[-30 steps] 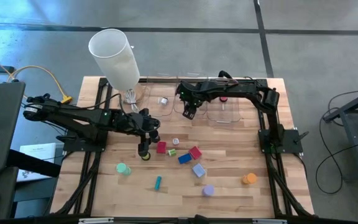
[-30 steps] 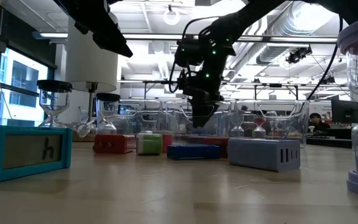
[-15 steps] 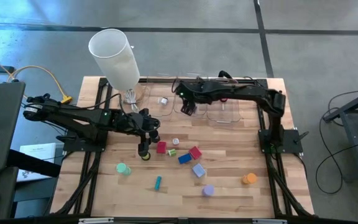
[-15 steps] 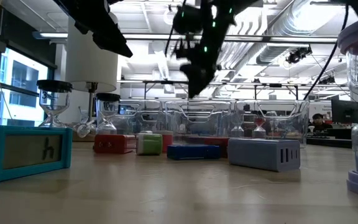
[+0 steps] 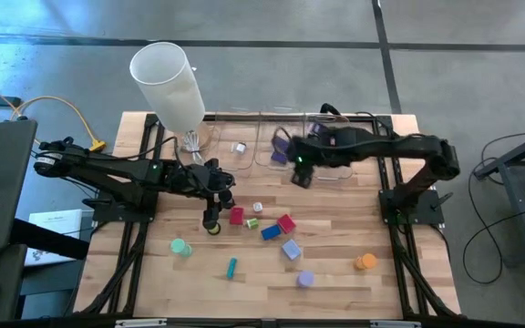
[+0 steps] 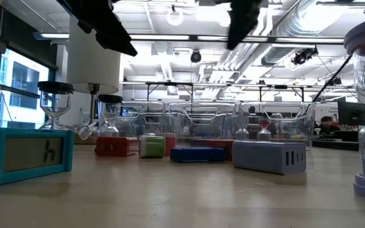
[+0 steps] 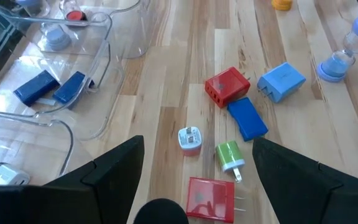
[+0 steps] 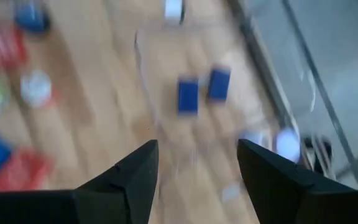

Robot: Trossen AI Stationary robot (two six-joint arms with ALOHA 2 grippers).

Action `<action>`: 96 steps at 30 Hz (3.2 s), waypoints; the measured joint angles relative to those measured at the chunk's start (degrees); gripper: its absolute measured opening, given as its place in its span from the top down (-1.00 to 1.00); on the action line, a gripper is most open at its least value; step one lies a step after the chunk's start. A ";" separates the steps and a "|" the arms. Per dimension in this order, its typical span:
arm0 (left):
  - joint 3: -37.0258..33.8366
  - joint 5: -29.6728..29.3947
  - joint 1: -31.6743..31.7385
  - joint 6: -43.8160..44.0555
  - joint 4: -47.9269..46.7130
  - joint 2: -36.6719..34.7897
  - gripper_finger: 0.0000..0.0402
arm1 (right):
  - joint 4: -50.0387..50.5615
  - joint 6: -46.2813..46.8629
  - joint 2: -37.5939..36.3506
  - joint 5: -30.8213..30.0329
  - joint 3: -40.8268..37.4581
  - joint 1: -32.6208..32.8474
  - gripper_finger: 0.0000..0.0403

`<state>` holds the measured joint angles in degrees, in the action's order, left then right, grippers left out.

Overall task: Pick & Place Office items
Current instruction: Put the pink charger adapter into the left transparent bin

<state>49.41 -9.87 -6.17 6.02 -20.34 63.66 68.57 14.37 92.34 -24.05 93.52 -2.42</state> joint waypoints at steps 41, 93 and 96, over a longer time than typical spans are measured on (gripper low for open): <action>0.02 0.15 -0.29 -7.30 14.96 11.15 -0.67 | -10.45 18.43 -5.89 -20.99 -25.32 15.20 -0.03; 5.65 10.29 4.69 0.87 12.45 25.14 -0.78 | -13.98 18.43 -5.89 -18.85 -25.32 15.20 -0.03; 8.10 11.04 4.93 1.19 9.49 25.14 -0.78 | -13.98 18.43 -5.89 -18.86 -25.32 15.20 -0.03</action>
<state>57.50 1.17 -1.24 7.21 -10.86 88.79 54.59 32.80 86.46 -42.91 68.20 12.78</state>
